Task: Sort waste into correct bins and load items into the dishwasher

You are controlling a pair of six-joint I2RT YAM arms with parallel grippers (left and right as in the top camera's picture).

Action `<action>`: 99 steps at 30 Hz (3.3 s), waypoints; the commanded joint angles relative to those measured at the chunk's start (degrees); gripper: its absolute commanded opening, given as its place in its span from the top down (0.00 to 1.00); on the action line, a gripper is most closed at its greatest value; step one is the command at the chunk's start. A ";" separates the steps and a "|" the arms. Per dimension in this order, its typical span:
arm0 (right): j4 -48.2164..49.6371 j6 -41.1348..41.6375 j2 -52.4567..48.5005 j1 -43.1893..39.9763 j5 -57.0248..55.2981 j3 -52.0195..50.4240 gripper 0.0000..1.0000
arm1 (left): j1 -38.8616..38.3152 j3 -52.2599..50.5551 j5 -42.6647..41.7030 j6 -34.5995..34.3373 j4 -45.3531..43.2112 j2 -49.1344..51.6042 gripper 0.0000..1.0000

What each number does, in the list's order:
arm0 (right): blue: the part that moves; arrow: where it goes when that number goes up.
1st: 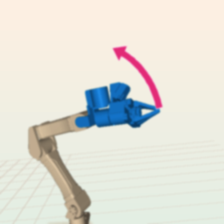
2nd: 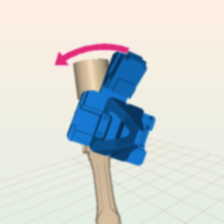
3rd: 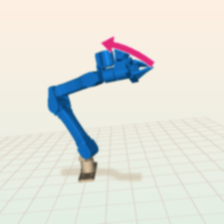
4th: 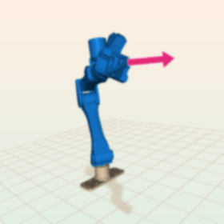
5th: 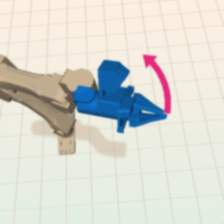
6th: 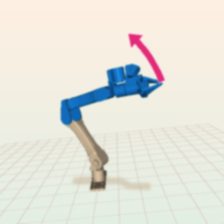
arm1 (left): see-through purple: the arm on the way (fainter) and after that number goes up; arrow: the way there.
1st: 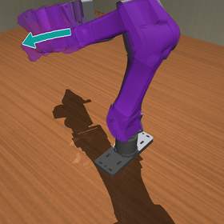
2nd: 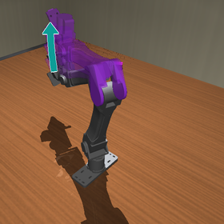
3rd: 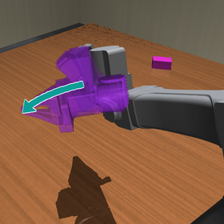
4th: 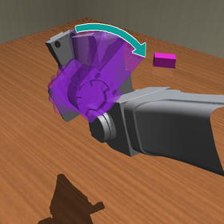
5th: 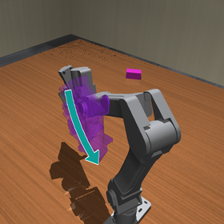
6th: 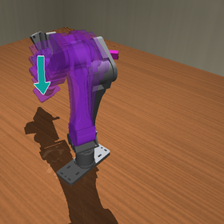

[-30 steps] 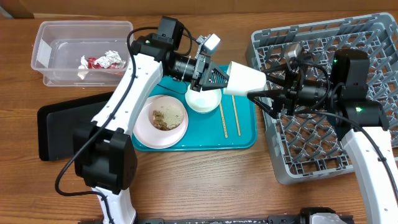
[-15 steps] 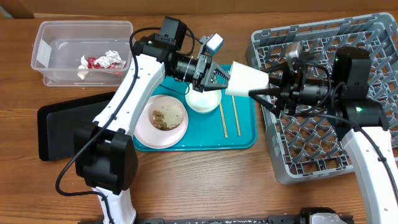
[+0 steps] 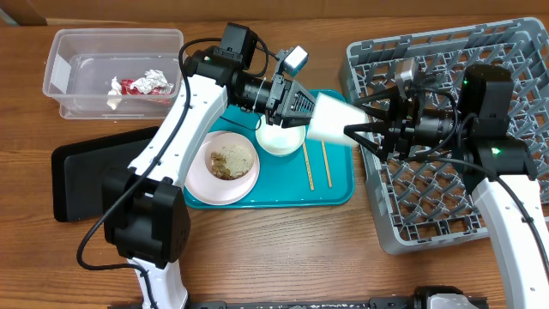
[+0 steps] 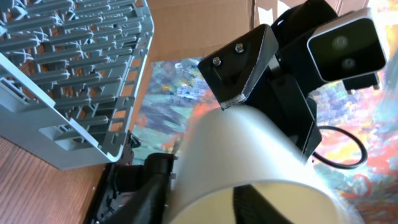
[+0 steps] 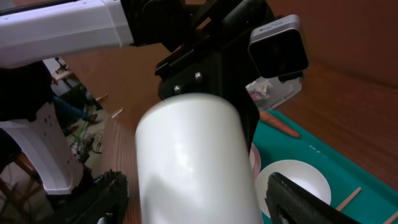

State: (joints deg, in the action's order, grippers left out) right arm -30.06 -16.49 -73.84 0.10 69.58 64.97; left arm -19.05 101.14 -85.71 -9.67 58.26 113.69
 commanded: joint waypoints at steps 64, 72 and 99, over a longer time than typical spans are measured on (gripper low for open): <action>-24.50 24.90 5.97 -16.92 -54.86 1.44 0.10 | -17.86 -8.57 48.78 18.45 21.75 0.63 0.23; -26.95 24.87 5.97 -18.67 -55.28 1.44 0.09 | -19.82 -10.51 45.55 13.66 16.22 1.14 0.22; -27.36 24.63 5.97 -18.67 -55.45 1.44 0.08 | -31.54 -10.47 34.77 8.15 7.30 10.69 0.47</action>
State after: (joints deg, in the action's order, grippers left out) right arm -57.67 7.94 -68.73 -18.39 14.70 65.01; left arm -50.89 90.87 -48.03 -1.37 65.73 123.92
